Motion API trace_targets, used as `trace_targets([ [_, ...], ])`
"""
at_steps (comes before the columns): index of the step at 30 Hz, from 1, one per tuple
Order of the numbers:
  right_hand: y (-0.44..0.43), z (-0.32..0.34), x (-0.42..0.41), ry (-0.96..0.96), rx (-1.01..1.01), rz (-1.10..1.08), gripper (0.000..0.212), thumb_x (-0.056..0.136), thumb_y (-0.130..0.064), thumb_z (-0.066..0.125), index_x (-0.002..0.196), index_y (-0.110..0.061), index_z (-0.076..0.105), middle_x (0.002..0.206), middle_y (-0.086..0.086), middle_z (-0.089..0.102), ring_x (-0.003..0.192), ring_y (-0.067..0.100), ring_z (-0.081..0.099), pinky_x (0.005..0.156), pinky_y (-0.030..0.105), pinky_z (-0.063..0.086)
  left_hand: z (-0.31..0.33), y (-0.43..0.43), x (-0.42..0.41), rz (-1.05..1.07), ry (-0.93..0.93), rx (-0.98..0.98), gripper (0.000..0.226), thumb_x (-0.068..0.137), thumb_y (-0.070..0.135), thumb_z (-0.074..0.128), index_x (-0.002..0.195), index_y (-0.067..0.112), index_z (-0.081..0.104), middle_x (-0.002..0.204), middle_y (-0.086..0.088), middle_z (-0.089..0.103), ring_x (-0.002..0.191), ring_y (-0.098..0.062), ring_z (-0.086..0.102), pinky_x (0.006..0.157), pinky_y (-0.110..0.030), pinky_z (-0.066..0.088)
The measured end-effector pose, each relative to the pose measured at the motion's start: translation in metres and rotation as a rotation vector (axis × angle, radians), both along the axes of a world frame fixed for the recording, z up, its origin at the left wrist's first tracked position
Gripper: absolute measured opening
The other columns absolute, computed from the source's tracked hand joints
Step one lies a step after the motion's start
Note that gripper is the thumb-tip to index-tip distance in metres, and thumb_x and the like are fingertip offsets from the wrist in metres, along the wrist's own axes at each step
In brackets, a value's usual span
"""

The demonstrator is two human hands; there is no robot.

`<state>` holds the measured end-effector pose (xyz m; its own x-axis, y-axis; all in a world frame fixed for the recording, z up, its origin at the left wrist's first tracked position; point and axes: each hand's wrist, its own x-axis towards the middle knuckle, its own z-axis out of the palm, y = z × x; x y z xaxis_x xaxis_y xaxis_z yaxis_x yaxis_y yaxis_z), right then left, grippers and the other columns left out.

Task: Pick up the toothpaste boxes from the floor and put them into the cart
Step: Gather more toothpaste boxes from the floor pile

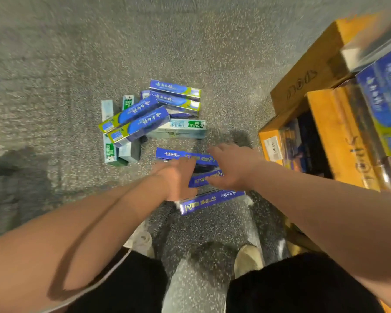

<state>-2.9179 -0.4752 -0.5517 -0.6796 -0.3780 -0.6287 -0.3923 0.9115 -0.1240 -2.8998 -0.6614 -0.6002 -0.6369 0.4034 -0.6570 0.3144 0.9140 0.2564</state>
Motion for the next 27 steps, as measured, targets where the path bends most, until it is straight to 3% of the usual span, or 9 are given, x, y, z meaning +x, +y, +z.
trace_targets([
  [5,0.012,-0.098,-0.007,0.066,0.009,0.041,0.079,0.09,-0.059,0.062,0.154,-0.021,0.033,0.148,0.008,0.049,0.135,0.031,0.048,0.106,0.046,0.044,-0.089,0.005,-0.013,-0.083,0.137,0.018,0.043,0.08,0.058,0.064,0.1,0.026,0.043,0.107,-0.001,0.063,0.093,-0.029,0.064,0.068,-0.037,0.05],
  [9,0.021,-0.148,-0.013,0.126,-0.046,-0.009,0.071,0.086,-0.057,0.062,0.144,-0.021,0.043,0.137,0.006,0.056,0.127,0.03,0.054,0.1,0.046,0.047,-0.128,0.008,-0.032,-0.199,0.22,-0.015,0.048,0.085,0.059,0.064,0.108,0.023,0.043,0.115,-0.005,0.059,0.105,-0.032,0.062,0.071,-0.038,0.046],
  [12,0.029,-0.17,-0.011,0.167,-0.116,-0.052,0.054,0.083,-0.054,0.065,0.125,-0.023,0.052,0.125,0.001,0.062,0.119,0.028,0.058,0.094,0.041,0.05,-0.136,0.014,-0.046,-0.286,0.28,-0.06,0.058,0.085,0.063,0.062,0.117,0.019,0.045,0.118,-0.006,0.058,0.108,-0.031,0.062,0.071,-0.036,0.041],
  [15,0.038,-0.186,-0.003,0.177,-0.181,-0.103,0.042,0.078,-0.047,0.069,0.109,-0.025,0.051,0.111,-0.001,0.061,0.109,0.027,0.06,0.081,0.035,0.047,-0.139,0.016,-0.055,-0.285,0.32,-0.089,0.072,0.08,0.071,0.061,0.127,0.019,0.045,0.123,-0.006,0.056,0.113,-0.029,0.059,0.08,-0.039,0.05],
  [19,0.044,-0.194,-0.002,0.115,-0.147,-0.166,0.059,0.068,-0.046,0.075,0.116,-0.023,0.049,0.114,0.001,0.056,0.112,0.029,0.058,0.089,0.045,0.053,-0.15,0.004,-0.05,-0.177,0.27,-0.198,0.117,0.061,0.093,0.058,0.146,0.019,0.027,0.145,-0.01,0.041,0.133,-0.034,0.045,0.098,-0.053,0.048],
  [21,0.045,-0.197,-0.002,0.109,-0.123,-0.16,0.078,0.067,-0.039,0.08,0.134,-0.022,0.043,0.128,0.001,0.049,0.122,0.029,0.051,0.095,0.048,0.053,-0.159,-0.006,-0.045,-0.097,0.186,-0.246,0.142,0.047,0.102,0.056,0.154,0.021,0.011,0.158,-0.01,0.028,0.144,-0.037,0.031,0.103,-0.061,0.043],
  [23,0.047,-0.202,-0.001,0.09,-0.062,-0.132,0.105,0.074,-0.025,0.081,0.158,-0.024,0.017,0.158,0.002,0.027,0.142,0.03,0.035,0.102,0.05,0.049,-0.167,-0.013,-0.045,-0.041,0.12,-0.268,0.155,0.035,0.107,0.054,0.156,0.028,0.0,0.164,-0.007,0.018,0.152,-0.036,0.018,0.104,-0.067,0.041],
  [25,0.048,-0.206,0.002,0.054,-0.009,-0.139,0.116,0.08,-0.011,0.076,0.162,-0.029,-0.004,0.17,-0.001,-0.003,0.15,0.034,0.024,0.104,0.052,0.048,-0.171,-0.011,-0.046,-0.026,0.088,-0.297,0.159,0.03,0.105,0.057,0.156,0.033,-0.007,0.165,-0.004,0.014,0.154,-0.035,0.009,0.101,-0.071,0.041],
  [27,0.049,-0.211,0.002,0.04,-0.017,-0.161,0.118,0.082,-0.001,0.072,0.162,-0.031,-0.01,0.171,0.001,-0.013,0.141,0.038,0.04,0.094,0.046,0.052,-0.172,-0.005,-0.044,-0.012,0.07,-0.317,0.161,0.03,0.101,0.064,0.156,0.034,-0.009,0.165,-0.005,0.01,0.155,-0.038,0.002,0.1,-0.075,0.039],
])
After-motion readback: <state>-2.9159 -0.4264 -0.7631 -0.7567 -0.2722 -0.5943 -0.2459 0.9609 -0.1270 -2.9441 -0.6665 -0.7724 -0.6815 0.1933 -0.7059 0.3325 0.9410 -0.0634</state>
